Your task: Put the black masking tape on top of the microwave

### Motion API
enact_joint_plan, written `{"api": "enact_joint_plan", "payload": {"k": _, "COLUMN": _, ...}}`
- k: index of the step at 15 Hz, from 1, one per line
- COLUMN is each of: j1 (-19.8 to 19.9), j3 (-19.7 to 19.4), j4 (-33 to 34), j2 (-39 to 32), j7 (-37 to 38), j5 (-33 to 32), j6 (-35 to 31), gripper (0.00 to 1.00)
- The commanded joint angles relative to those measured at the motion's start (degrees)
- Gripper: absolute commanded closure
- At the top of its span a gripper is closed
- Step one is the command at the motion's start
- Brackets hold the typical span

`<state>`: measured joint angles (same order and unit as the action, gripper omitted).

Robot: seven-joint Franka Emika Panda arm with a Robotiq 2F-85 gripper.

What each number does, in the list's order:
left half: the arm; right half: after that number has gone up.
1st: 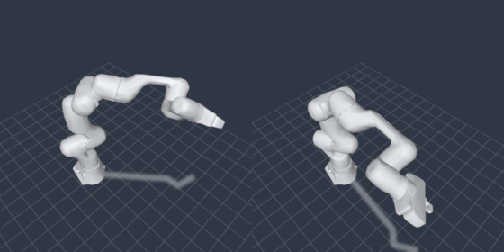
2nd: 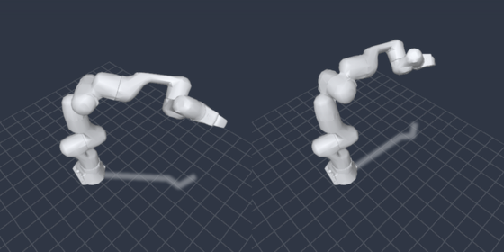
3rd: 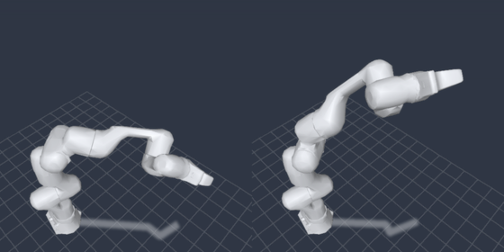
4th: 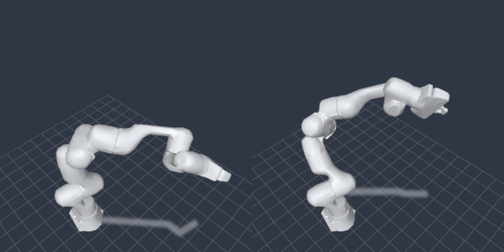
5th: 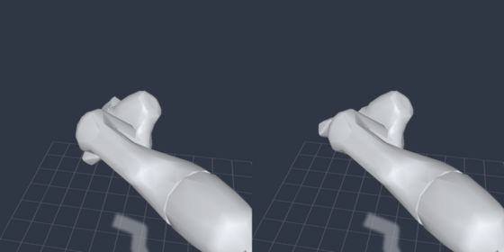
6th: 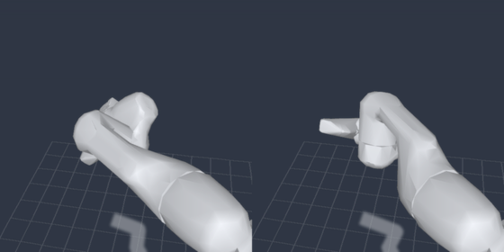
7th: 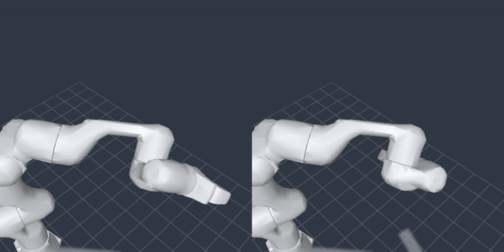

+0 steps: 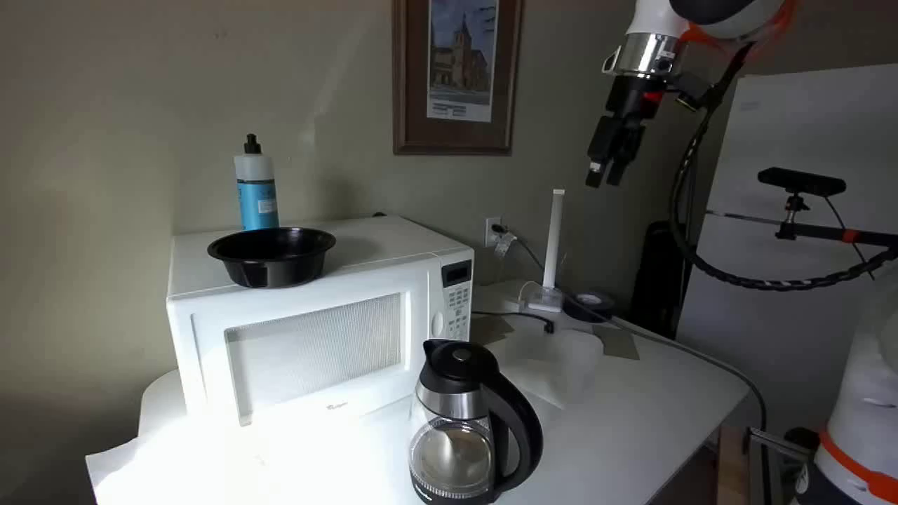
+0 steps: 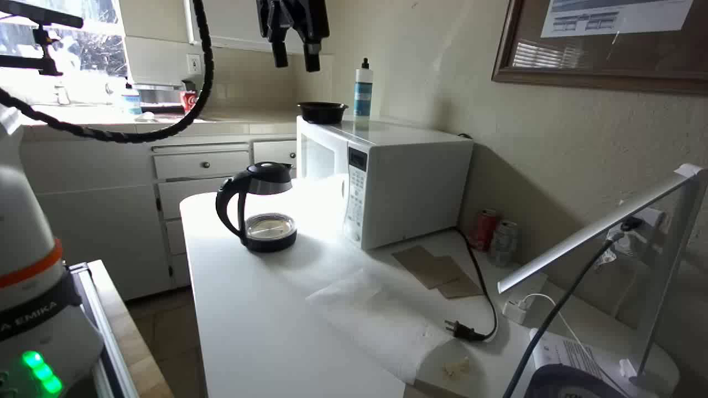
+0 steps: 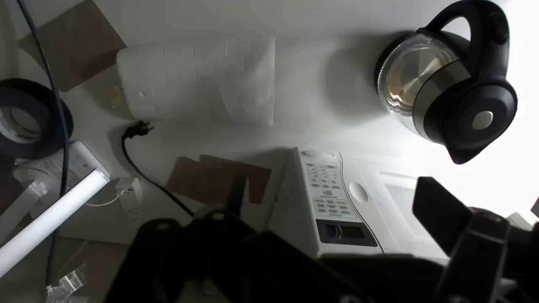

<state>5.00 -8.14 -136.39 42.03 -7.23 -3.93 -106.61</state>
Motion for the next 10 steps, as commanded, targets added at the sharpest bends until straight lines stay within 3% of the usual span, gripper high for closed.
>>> {"api": "enact_joint_plan", "payload": {"k": 1, "j1": 0.1, "j3": 0.0, "j4": 0.1, "j2": -0.1, "j7": 0.0, "j5": 0.0, "j6": 0.1, "gripper": 0.0}}
{"api": "enact_joint_plan", "payload": {"k": 5, "j1": -0.2, "j3": -1.3, "j4": 0.0, "j2": 0.0, "j7": -2.0, "j5": 0.1, "j6": -0.7, "gripper": 0.0}}
{"api": "enact_joint_plan", "payload": {"k": 10, "j1": -2.1, "j3": -14.7, "j4": 0.2, "j2": -0.4, "j7": -24.8, "j5": 0.3, "j6": 4.2, "gripper": 0.0}}
